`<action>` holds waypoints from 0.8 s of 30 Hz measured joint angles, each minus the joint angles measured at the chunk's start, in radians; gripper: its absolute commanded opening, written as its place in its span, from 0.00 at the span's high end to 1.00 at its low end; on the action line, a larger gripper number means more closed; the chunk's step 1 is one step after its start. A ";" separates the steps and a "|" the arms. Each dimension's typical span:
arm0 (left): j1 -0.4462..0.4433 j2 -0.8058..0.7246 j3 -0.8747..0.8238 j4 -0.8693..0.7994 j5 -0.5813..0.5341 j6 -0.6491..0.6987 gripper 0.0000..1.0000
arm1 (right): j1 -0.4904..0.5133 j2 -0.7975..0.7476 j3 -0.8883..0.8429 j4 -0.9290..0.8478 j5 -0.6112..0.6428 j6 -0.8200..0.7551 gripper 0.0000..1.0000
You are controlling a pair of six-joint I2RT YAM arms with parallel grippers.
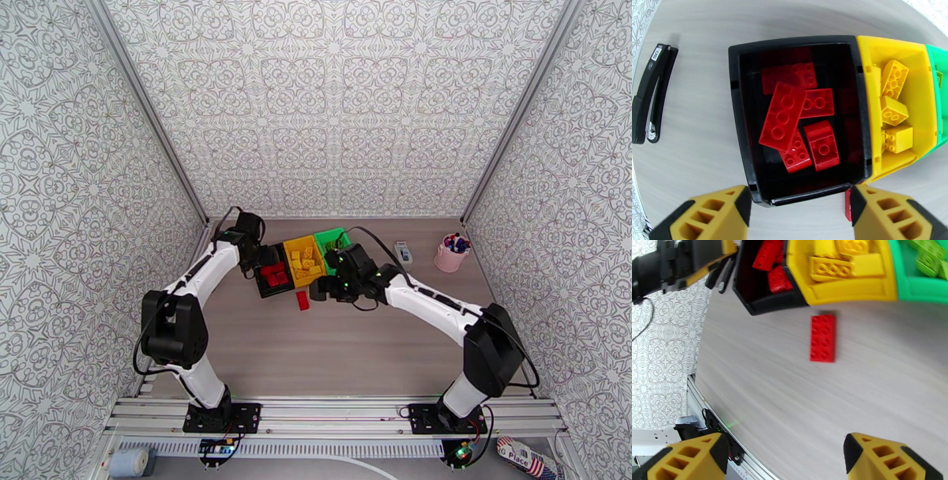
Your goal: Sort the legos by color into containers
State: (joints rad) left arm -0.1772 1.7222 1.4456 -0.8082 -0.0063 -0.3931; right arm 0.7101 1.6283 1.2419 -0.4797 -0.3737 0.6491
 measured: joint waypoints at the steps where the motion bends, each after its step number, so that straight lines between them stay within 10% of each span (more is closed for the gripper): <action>1: -0.008 -0.022 -0.017 0.000 -0.003 -0.002 0.25 | -0.006 -0.007 -0.017 0.000 0.001 -0.003 0.18; 24: -0.305 -0.136 -0.275 0.077 -0.049 -0.204 0.13 | -0.061 -0.108 -0.202 0.001 0.075 -0.022 0.07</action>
State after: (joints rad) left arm -0.4824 1.5860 1.1702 -0.7311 -0.0551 -0.5976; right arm 0.6491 1.5200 1.0397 -0.4786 -0.2985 0.6273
